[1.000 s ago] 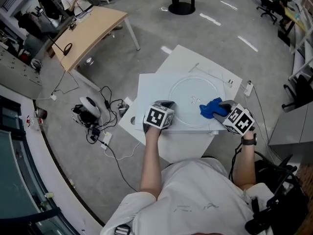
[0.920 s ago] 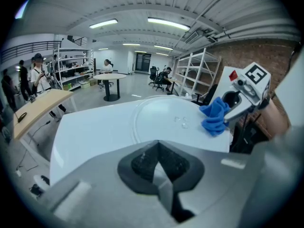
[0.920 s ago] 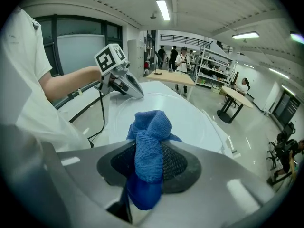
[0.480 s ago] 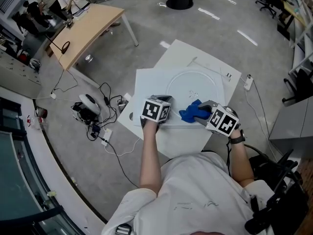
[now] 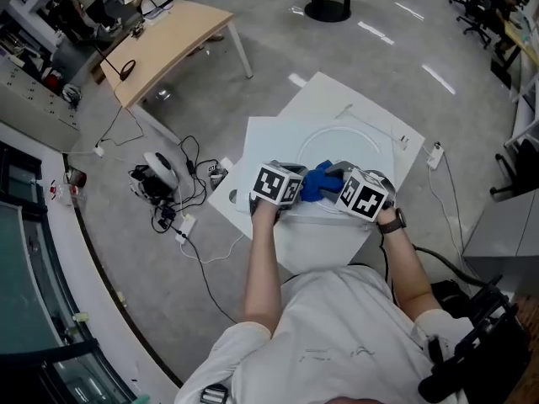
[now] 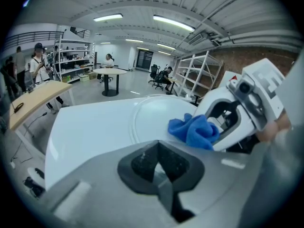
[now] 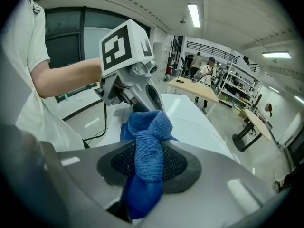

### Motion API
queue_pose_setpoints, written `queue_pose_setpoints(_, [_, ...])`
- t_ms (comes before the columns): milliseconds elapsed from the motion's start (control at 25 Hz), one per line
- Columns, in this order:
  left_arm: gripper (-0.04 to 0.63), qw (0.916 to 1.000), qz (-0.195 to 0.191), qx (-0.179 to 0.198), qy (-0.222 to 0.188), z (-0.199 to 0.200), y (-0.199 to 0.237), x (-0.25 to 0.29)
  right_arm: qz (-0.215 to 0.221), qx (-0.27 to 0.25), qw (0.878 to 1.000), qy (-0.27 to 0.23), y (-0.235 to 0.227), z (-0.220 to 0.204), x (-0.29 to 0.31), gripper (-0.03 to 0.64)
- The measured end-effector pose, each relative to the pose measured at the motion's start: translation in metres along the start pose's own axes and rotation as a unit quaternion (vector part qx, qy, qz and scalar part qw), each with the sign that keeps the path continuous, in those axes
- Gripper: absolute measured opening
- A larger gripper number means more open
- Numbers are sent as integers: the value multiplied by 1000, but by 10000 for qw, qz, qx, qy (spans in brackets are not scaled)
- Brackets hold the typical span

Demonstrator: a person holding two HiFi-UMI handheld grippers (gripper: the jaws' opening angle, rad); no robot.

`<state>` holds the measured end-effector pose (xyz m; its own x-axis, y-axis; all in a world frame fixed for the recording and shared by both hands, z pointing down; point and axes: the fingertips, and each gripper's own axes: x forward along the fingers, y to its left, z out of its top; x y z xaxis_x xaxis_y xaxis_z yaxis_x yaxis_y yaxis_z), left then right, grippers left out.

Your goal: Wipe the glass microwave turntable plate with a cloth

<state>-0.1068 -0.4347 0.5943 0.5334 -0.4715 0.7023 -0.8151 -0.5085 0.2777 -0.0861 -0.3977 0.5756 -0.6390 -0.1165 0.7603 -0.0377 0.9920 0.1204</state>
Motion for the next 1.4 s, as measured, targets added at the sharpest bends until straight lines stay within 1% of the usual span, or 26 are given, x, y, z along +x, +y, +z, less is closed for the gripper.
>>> queue_pose_setpoints(160, [0,10000,-20,87,2,-2,0,0,-46,-252,9997,63,-17,7,11,129])
queue_pose_setpoints(320, [0,9997,25,233,-26,-2,-1,-1,224,-403,9989,71,-28,13,20,130])
queue_pose_setpoints(520, [0,9999,47,121,-40,-2,0,1,463,-322,9983,127,-48,12,31,137])
queue_pose_setpoints(720, [0,9999,71,138,-42,-3,1,2,345,-201,9992,75,-67,21,42,137])
queue_pose_setpoints(920, [0,9999,68,113,-27,-4,2,1,326,-383,9987,71,-70,37,56,137])
queue_pose_setpoints(1000, [0,9999,82,107,-34,-5,3,2,318,-363,9988,30,-74,40,61,137])
queue_pose_setpoints(1080, [0,9998,140,112,-46,-4,4,1,221,-212,9995,-57,-81,42,64,136])
queue_pose_setpoints(1120, [0,9997,198,122,-62,-3,5,-1,105,-90,9999,-102,-88,42,65,135])
queue_pose_setpoints(1160, [0,9996,252,130,-78,-2,6,-3,-48,44,9999,-137,-96,40,65,133])
queue_pose_setpoints(1240, [0,9996,228,116,-84,-3,6,0,-376,286,9988,-156,-113,34,63,130])
queue_pose_setpoints(1400, [0,9998,196,15,-81,-3,4,4,-951,607,9936,-9,-145,11,49,129])
